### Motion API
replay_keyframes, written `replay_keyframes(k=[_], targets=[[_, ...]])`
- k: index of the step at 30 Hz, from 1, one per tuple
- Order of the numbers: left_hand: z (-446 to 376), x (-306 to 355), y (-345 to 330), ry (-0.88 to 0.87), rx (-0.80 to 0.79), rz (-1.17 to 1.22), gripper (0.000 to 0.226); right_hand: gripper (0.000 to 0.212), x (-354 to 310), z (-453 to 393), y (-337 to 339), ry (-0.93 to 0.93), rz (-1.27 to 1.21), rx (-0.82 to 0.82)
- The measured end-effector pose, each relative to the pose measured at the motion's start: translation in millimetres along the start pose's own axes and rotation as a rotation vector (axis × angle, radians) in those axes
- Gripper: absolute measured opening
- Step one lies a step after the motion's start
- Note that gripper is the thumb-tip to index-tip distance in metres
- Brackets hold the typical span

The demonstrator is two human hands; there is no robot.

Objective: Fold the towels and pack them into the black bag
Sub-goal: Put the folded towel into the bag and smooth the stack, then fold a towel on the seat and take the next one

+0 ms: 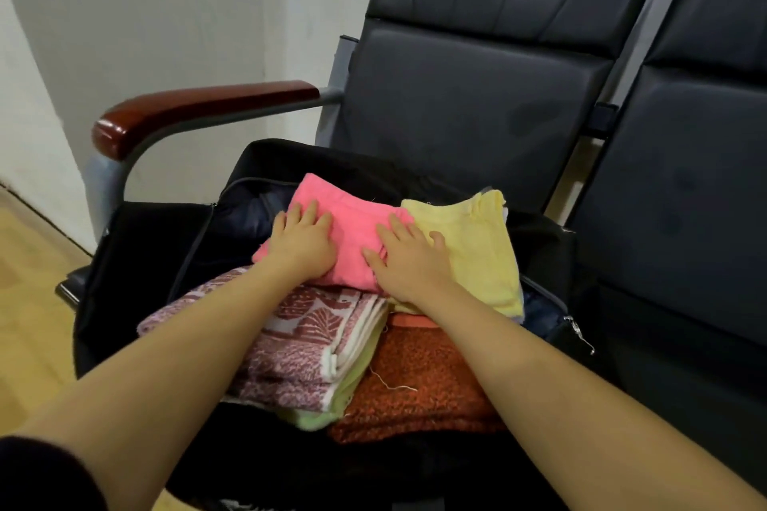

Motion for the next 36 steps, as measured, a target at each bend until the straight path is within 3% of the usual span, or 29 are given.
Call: replay_keyframes(k=[5,10,19,31,36], targets=[[43,33,16,-0.01,0.109,0.212,0.045,0.04,20,39,30,-0.025,-0.008,0.113],[96,90,38,-0.112,0.138,0.34,0.044,0.032,46,109,48,-0.116,-0.235,0.214],[186,237,37,-0.422,0.163,0.537,0.032,0.019,143,261,71,-0.296,-0.449,0.45],[303,494,-24,-0.804,-0.244,0.72,0.025,0.016,339,483,42,-0.776,-0.453,0.452],[347,592,-42,-0.952,-0.349,0.689,0.024,0.015,409,566,27,-0.901,-0.459,0.678]])
Point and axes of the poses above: each hand's wrist, its own z-axis away from the middle knuckle, its own y-axis out of the back of the hand, x = y × z, the point moved 3 cm from there along -z, towards the middle knuckle, and after that the axes turned 9 degrees about -x, right-handed, at the moved point
